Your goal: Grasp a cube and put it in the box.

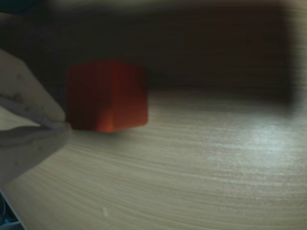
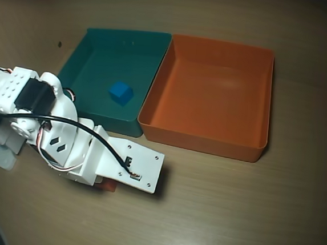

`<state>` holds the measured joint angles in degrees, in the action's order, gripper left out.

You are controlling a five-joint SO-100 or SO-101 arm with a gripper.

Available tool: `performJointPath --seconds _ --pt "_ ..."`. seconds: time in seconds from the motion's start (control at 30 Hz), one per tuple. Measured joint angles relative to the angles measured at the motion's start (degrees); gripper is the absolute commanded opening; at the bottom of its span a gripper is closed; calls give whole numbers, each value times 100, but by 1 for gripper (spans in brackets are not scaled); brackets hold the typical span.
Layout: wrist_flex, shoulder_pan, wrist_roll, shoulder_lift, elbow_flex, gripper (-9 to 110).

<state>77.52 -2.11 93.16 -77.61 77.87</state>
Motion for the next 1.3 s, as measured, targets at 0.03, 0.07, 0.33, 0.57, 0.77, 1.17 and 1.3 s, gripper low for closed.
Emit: performJointPath --seconds 0.03,0.07,0.33,0.57,0.77,1.17,1.3 --pt "0 -44 0 0 0 -5" --pt "0 -88 0 0 0 -5" --pt "0 -123 0 0 9 -4" --pt "0 -220 -18 0 9 -4" --pt "0 -211 0 0 9 0" --pt "0 -211 0 0 9 43" --pt "0 -211 0 0 9 44"
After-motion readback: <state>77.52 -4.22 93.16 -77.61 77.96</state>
